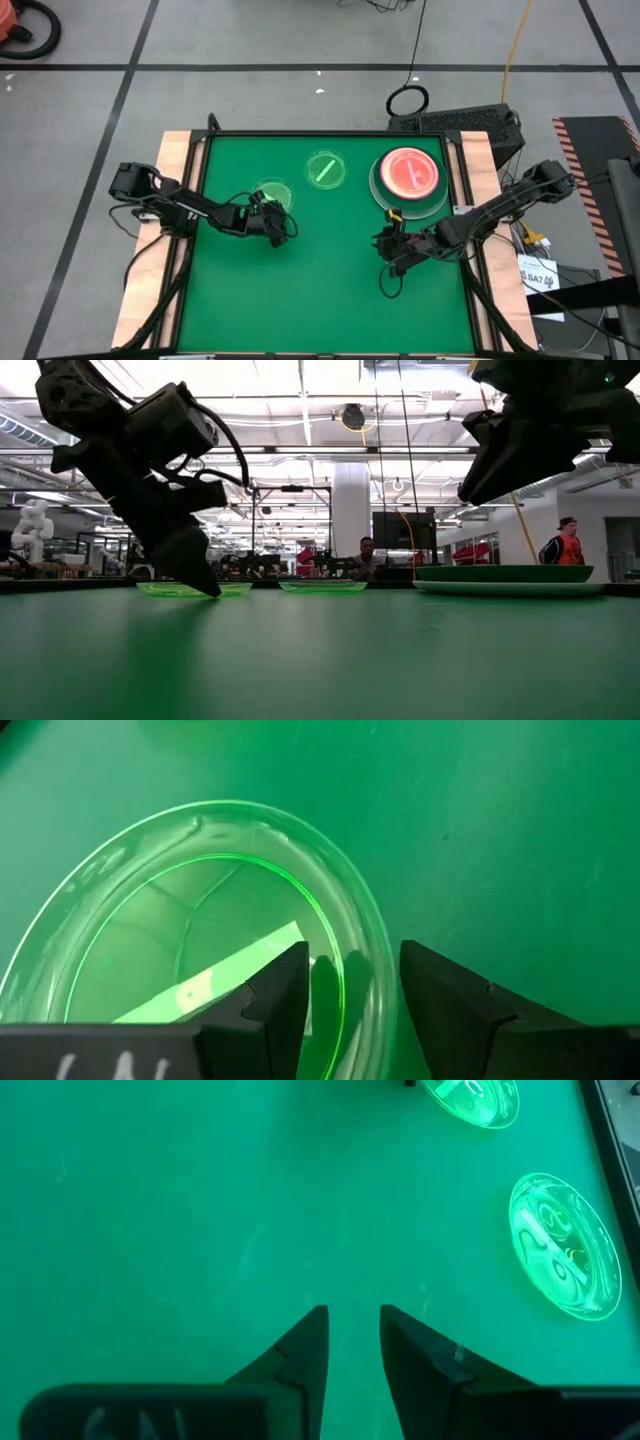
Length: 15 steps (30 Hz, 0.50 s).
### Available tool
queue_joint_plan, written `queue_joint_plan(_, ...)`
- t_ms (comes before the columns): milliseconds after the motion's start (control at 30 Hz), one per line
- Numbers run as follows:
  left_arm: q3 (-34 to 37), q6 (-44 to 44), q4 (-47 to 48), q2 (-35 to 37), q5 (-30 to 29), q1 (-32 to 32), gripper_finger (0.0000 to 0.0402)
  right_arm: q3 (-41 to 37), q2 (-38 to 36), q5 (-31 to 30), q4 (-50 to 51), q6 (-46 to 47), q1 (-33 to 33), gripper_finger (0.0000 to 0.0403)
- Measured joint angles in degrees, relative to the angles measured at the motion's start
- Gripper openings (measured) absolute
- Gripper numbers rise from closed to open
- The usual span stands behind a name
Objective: Stack plastic plates
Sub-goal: Stack the left light green plate on top of the orange plate
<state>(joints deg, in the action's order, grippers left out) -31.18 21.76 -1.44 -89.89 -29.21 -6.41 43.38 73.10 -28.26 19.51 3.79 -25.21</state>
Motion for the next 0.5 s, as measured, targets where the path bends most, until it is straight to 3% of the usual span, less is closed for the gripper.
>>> queue_joint_plan(200, -0.1, -0.3, -0.4, -0.9, -0.8, -0.1, 0.0130, 0.0, 0.0, 0.0, 0.0, -0.2, 0.0, 0.0086)
queue_joint_plan(500, 0.0, -2.6, -1.6, -1.0, -3.0, -0.9, 0.0010, 0.0, 0.0, 0.0, 0.2, -0.4, 0.0, 0.0086)
